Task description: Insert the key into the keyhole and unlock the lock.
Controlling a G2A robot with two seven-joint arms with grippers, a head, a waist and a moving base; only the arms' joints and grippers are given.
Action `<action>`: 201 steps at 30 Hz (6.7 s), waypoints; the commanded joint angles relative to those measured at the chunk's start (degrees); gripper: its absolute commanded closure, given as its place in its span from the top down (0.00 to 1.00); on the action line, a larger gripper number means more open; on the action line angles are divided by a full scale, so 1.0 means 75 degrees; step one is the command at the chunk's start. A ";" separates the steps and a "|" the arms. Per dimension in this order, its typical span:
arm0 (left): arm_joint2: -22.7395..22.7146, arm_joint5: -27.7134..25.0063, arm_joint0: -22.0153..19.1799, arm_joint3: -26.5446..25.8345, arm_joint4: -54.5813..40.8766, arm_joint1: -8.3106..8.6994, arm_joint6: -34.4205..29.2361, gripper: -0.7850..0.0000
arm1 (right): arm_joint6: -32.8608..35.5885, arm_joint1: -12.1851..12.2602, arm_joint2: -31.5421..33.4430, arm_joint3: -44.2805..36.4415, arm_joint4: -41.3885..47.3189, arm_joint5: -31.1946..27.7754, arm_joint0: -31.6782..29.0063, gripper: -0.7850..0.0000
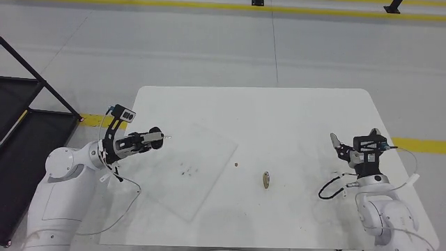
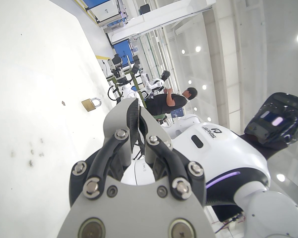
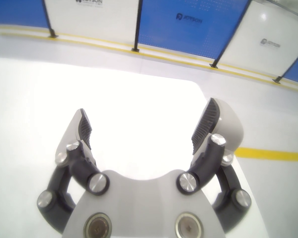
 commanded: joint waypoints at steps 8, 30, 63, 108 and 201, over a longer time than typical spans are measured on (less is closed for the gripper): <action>0.0000 0.0000 0.0000 0.0000 0.0000 0.0000 0.0000 0.00 | 0.2337 0.0099 -0.0109 -0.2339 -0.0784 -0.1312 0.0041 1.00; 0.0000 0.0000 0.0000 0.0000 0.0000 0.0000 0.0000 0.00 | 0.9683 0.0125 -0.2149 -0.3712 0.0077 -0.3101 0.2736 1.00; 0.0000 0.0000 0.0000 0.0000 0.0000 0.0000 0.0000 0.00 | 1.1383 0.0600 -0.4043 -0.2638 0.3262 -0.0709 0.4538 1.00; 0.0000 0.0000 0.0000 0.0000 0.0000 0.0000 0.0000 0.00 | 1.1173 0.1457 -0.6200 -0.1332 0.4902 0.3071 0.6071 1.00; 0.0000 0.0000 0.0000 0.0000 0.0000 0.0000 0.0000 0.00 | 0.8104 0.2321 -0.5946 0.0630 1.5125 0.2737 0.6429 0.00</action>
